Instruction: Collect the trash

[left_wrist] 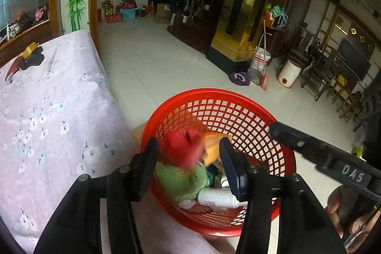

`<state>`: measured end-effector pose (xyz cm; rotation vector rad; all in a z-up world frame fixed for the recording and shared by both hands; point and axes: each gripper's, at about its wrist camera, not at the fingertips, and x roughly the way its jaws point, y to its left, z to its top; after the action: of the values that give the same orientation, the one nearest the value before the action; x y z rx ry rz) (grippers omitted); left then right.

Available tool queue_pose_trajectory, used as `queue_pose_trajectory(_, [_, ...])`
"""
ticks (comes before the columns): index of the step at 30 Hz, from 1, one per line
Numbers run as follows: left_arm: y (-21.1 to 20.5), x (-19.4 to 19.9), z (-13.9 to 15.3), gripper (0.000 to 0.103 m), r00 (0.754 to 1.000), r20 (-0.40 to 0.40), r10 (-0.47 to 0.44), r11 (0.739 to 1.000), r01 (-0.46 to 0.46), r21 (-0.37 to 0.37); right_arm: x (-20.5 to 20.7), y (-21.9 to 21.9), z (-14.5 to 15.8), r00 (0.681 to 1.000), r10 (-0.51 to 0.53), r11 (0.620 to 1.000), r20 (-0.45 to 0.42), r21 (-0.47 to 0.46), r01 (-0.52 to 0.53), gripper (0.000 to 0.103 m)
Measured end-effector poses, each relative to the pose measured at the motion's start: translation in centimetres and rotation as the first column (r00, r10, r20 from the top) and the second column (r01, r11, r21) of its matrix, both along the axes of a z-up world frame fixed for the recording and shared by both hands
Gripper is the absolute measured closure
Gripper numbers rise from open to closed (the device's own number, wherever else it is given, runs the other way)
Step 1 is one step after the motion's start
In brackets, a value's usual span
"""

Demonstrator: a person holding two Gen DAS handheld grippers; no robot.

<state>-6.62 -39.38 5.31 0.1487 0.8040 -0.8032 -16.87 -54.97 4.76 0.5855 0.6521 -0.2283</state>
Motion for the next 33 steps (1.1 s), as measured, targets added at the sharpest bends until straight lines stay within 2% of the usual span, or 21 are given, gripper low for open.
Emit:
queue_pose_trajectory(1, [0.4, -0.2, 0.2, 0.051, 1.0, 0.007, 0.004, 1.0, -0.004, -0.005, -0.5, 0.0, 0.3, 1.0, -0.01, 1.0, 0.005, -0.009, 0.01, 0.052])
queue_pose_trajectory(3, [1.6, -0.9, 1.1, 0.043, 0.998, 0.05, 0.025, 1.0, -0.024, -0.017, -1.3, 0.4, 1.0, 1.0, -0.024, 0.998, 0.012, -0.05, 0.024, 0.049])
queue_pose_trajectory(5, [2.7, -1.6, 1.8, 0.03, 0.995, 0.086, 0.045, 0.999, -0.043, -0.024, -2.2, 1.0, 1.8, 0.998, -0.052, 0.994, 0.02, -0.097, 0.054, 0.032])
queue_pose_trajectory(6, [3.9, -2.4, 2.4, 0.028, 0.991, 0.12, 0.062, 0.998, -0.058, -0.036, -2.6, 1.3, 2.1, 0.997, -0.071, 0.99, 0.019, -0.12, 0.072, 0.028])
queue_pose_trajectory(8, [5.4, -3.4, 2.9, 0.019, 0.983, 0.162, 0.081, 0.996, -0.075, -0.038, -3.6, 2.4, 3.0, 0.991, -0.13, 0.973, 0.017, -0.189, 0.131, 0.017])
queue_pose_trajectory(11, [8.2, -5.1, 3.4, 0.016, 0.974, 0.203, 0.1, 0.995, -0.094, -0.039, -5.4, 5.0, 4.1, 0.974, -0.223, 0.916, 0.028, -0.335, 0.219, 0.005])
queue_pose_trajectory(14, [11.0, -6.6, 3.4, 0.009, 0.963, 0.237, 0.13, 0.991, -0.128, -0.026, -7.1, 7.5, 4.6, 0.963, -0.264, 0.868, 0.057, -0.42, 0.263, 0.0])
queue_pose_trajectory(17, [13.8, -8.2, 3.0, 0.008, 0.946, 0.275, 0.17, 0.985, -0.17, -0.023, -8.7, 10.3, 4.6, 0.951, -0.3, 0.823, 0.073, -0.484, 0.297, 0.0])
queue_pose_trajectory(20, [16.1, -9.7, 2.5, 0.008, 0.927, 0.314, 0.204, 0.976, -0.218, 0.012, -10.6, 12.3, 4.0, 0.947, -0.31, 0.819, 0.086, -0.483, 0.311, 0.0])
queue_pose_trajectory(26, [21.1, -12.5, 1.1, 0.004, 0.871, 0.376, 0.318, 0.931, -0.361, 0.048, -11.8, 15.6, 3.3, 0.959, -0.273, 0.824, 0.071, -0.497, 0.271, 0.0])
queue_pose_trajectory(29, [23.2, -13.3, 0.6, 0.004, 0.861, 0.374, 0.345, 0.922, -0.386, 0.04, -11.7, 17.3, 3.6, 0.97, -0.228, 0.825, 0.083, -0.513, 0.237, 0.0])
queue_pose_trajectory(31, [24.5, -13.3, 0.6, 0.004, 0.865, 0.347, 0.363, 0.921, -0.389, 0.007, -11.1, 18.9, 3.7, 0.979, -0.185, 0.821, 0.089, -0.534, 0.203, 0.0])
queue_pose_trajectory(32, [24.9, -13.5, 0.7, 0.004, 0.858, 0.348, 0.378, 0.915, -0.402, -0.003, -10.8, 19.7, 3.6, 0.982, -0.168, 0.817, 0.088, -0.546, 0.188, 0.0])
queue_pose_trajectory(33, [25.4, -13.7, 0.8, 0.004, 0.826, 0.37, 0.425, 0.892, -0.452, -0.014, -10.5, 20.3, 3.6, 0.985, -0.149, 0.814, 0.083, -0.555, 0.17, 0.0])
